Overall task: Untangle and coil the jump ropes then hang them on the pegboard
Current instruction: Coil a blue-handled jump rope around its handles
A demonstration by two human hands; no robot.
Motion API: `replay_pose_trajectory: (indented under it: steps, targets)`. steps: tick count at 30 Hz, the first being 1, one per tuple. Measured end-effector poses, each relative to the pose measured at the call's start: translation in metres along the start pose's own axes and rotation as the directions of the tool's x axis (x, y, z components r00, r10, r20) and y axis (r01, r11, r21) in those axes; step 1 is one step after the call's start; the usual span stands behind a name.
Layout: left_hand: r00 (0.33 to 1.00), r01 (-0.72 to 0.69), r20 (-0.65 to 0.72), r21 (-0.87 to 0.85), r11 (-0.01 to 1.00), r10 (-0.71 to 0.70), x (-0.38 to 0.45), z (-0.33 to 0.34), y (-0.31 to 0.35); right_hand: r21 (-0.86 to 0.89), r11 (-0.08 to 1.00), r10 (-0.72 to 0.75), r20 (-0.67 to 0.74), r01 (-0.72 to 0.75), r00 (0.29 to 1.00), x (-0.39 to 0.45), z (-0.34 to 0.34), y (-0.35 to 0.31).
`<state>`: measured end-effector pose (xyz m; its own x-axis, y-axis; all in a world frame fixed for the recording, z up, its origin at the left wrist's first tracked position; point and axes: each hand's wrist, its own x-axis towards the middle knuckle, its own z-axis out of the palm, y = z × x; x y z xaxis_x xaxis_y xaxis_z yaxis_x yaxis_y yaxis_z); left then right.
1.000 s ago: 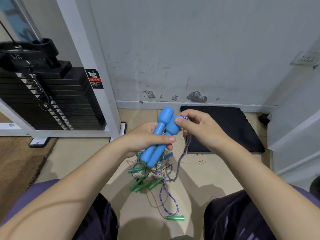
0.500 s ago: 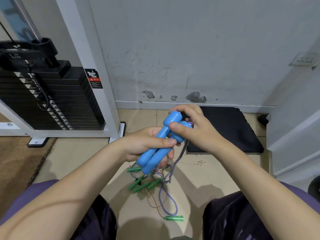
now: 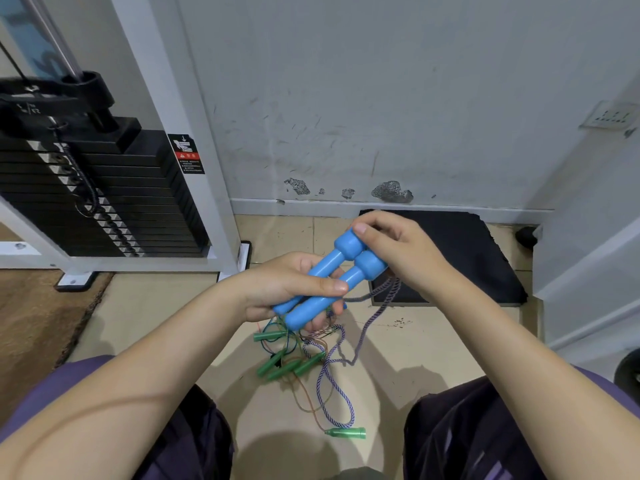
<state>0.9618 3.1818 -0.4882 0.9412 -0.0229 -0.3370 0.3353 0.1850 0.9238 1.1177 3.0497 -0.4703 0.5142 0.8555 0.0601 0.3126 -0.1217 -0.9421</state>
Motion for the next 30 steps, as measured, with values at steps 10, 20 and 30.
replay_pose_trajectory:
  steps: [10, 20, 30]
  targets:
    - [0.944, -0.214, -0.278, -0.112, 0.970, 0.176, 0.005, -0.004, 0.003, 0.079, 0.993, 0.095, -0.105, -0.087, 0.990, 0.006, -0.011, 0.010]
    - [0.694, -0.242, -0.667, 0.141, 0.960, 0.272, 0.007, -0.015, 0.007, -0.264, 0.958, 0.114, -0.011, -0.113, 0.993, 0.006, 0.004, 0.022]
    - [0.940, 0.155, -0.339, 0.538, 0.828, 0.045, 0.007, -0.015, -0.002, -0.237, 0.970, 0.006, 0.213, 0.046, 0.977, -0.003, 0.003, -0.006]
